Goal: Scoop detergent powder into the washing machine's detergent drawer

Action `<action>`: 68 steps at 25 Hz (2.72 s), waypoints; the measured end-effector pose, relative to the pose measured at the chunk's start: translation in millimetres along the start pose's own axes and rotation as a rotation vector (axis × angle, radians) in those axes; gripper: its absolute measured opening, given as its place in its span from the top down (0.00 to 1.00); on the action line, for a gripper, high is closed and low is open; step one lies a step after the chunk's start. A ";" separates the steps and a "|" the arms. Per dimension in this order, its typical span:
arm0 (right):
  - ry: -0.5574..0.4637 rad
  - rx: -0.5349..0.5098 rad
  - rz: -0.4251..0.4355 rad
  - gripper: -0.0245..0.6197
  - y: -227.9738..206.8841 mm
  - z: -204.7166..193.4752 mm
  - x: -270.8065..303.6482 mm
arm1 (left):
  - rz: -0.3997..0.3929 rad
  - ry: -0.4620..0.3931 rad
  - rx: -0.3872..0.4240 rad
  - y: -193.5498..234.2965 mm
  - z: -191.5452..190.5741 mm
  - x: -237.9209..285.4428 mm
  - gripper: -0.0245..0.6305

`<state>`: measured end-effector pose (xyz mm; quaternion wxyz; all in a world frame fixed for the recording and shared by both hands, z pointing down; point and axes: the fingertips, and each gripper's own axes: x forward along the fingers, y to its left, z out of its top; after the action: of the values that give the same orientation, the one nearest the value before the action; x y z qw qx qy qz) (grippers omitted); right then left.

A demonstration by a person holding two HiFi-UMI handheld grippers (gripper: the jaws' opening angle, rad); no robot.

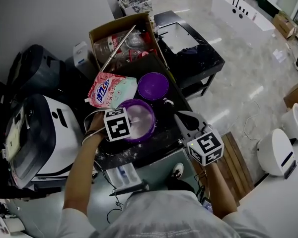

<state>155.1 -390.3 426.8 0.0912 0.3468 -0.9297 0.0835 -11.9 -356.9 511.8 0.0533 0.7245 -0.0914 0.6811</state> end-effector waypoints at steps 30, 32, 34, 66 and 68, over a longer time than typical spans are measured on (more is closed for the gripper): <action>0.011 0.008 -0.037 0.95 20.4 -2.6 -12.6 | -0.220 -0.134 0.045 -43.7 20.6 -17.4 0.94; 0.012 0.006 -0.037 0.95 23.6 -2.6 -12.1 | -0.228 -0.158 0.043 -46.6 21.4 -21.0 0.94; 0.011 0.004 -0.037 0.95 27.3 -2.1 -11.1 | -0.232 -0.173 0.043 -48.5 21.4 -23.5 0.94; -0.031 0.006 -0.039 0.95 63.1 11.0 -12.6 | -0.159 -0.715 -0.477 -25.4 -0.5 -56.9 0.94; -0.029 0.004 -0.048 0.95 65.3 10.8 -13.3 | -0.142 -0.788 -0.545 -20.0 -5.3 -58.9 0.94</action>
<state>120.7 -335.7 407.3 0.0792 0.3706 -0.9221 0.0783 -16.2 -332.8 454.4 0.2492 0.8914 -0.2300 0.3006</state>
